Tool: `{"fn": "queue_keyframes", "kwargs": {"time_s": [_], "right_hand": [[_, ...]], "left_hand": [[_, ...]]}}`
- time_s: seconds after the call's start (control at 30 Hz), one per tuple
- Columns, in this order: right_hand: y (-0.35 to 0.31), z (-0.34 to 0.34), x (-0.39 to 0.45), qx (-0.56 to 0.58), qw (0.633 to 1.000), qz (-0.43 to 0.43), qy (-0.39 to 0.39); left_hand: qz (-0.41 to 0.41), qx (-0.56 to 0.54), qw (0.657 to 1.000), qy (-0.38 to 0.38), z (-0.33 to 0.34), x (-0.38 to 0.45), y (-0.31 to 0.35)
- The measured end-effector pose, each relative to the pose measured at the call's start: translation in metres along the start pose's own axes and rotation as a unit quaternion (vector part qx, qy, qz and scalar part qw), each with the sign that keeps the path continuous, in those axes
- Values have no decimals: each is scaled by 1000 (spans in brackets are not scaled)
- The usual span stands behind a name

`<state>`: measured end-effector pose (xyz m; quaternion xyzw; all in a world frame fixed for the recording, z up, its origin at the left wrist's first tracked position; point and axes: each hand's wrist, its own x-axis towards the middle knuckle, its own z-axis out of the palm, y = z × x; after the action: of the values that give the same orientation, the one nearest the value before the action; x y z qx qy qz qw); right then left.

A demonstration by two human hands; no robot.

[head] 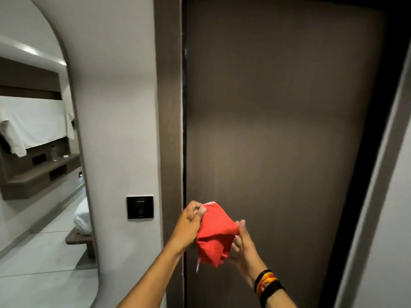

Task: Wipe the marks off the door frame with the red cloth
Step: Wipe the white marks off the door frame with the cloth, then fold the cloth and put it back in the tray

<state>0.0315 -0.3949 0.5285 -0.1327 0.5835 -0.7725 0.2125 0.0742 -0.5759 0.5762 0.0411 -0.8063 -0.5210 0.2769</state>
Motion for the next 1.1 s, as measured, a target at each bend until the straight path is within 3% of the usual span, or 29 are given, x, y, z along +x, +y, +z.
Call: {"fn": "queue_keyframes", "kwargs": {"time_s": [0.1,0.27,0.37,0.43,0.67,0.87,1.1], "right_hand": [[-3,-44,-18,115,991,43,-52],[-12,-124,-52,79,994,-8,80],[-1,-191,-75,63,988,-1,138],[6,-216,-85,63,983,6,174],[75,-340,-154,62,940,91,322],[184,-438,-214,99,876,182,435],[310,-513,-253,78,796,242,549]], "left_hand": [[-26,-43,996,-68,49,-6,16],[-130,-112,975,-139,132,-27,23],[-231,-103,928,-273,193,-49,20],[-282,-115,899,-314,216,-60,14],[-360,-89,861,-347,369,-140,-27],[-434,-58,827,-352,497,-244,-102],[-475,23,801,-363,595,-350,-203]]}}
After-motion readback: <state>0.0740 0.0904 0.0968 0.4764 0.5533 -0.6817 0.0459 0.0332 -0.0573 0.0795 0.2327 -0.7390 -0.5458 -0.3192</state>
